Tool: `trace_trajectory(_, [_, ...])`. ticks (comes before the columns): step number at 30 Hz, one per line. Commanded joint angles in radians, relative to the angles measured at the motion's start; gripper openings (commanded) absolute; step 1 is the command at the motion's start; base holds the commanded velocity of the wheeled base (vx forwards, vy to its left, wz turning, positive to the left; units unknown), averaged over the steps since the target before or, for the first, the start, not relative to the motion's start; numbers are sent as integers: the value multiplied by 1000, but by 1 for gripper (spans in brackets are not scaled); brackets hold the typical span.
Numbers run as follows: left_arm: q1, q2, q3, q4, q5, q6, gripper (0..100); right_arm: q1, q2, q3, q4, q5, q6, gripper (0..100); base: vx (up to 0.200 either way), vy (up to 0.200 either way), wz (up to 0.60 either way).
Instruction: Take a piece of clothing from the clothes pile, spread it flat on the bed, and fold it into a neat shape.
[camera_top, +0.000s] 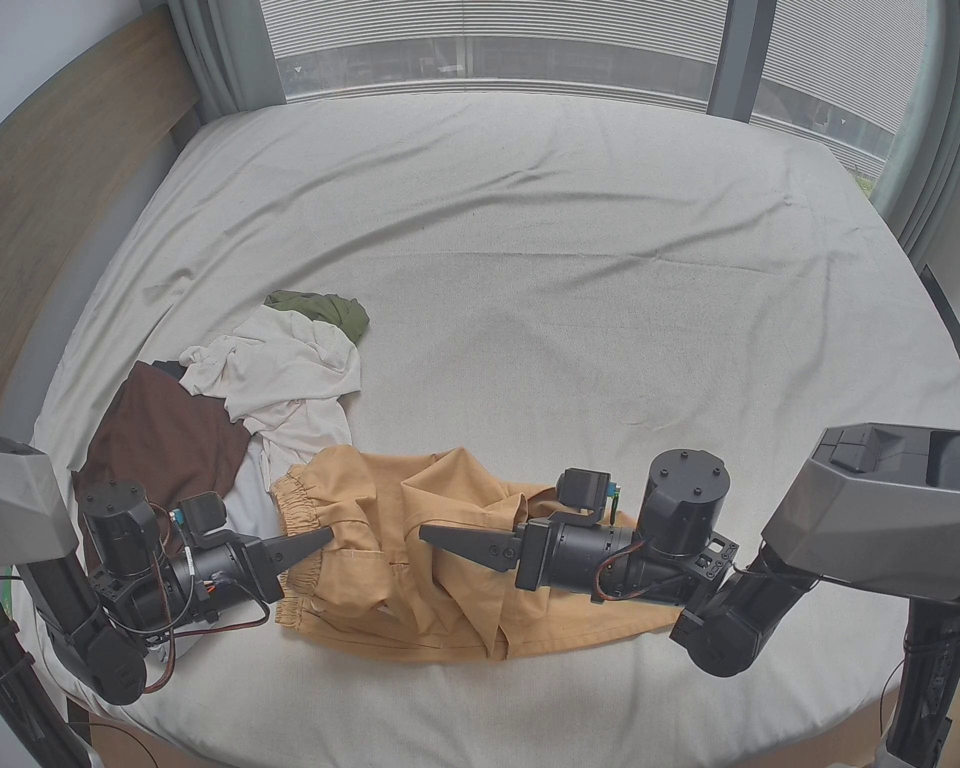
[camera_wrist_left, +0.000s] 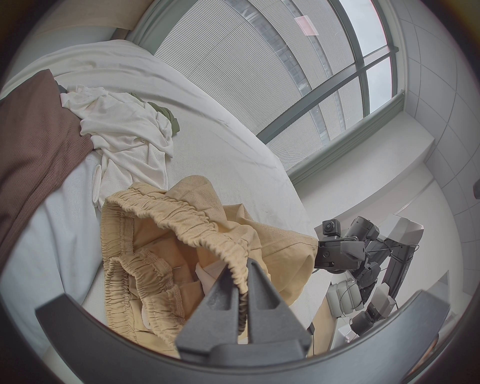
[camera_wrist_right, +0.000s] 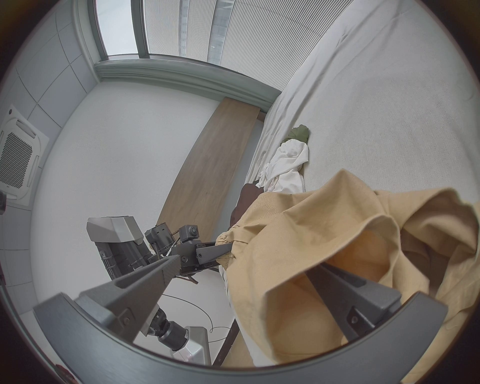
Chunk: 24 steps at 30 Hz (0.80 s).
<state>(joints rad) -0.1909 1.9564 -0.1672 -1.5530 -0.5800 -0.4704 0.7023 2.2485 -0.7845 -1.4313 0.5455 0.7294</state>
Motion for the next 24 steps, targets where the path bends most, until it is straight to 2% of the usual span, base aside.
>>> trace_trajectory(1, [-1,-2,0,-2,0,-1,0,2,13,-13,2,1,-1,100,0,0,0])
trace_trajectory(5, [1,-2,0,-2,0,-1,0,0,19,-19,2,-3,-2,100,0,0,0])
trace_trajectory(6, [1,-2,0,-2,0,-1,0,0,25,-21,2,-3,-4,0,0,0,0])
trace_trajectory(21, [1,-2,-2,-2,0,-1,0,-14,6,-10,-3,-9,-28,0,0,0,0])
trace_trajectory(24, [-1,-4,-5,-2,0,-1,0,-14,-37,21,-12,-32,-30,0,0,0,0])
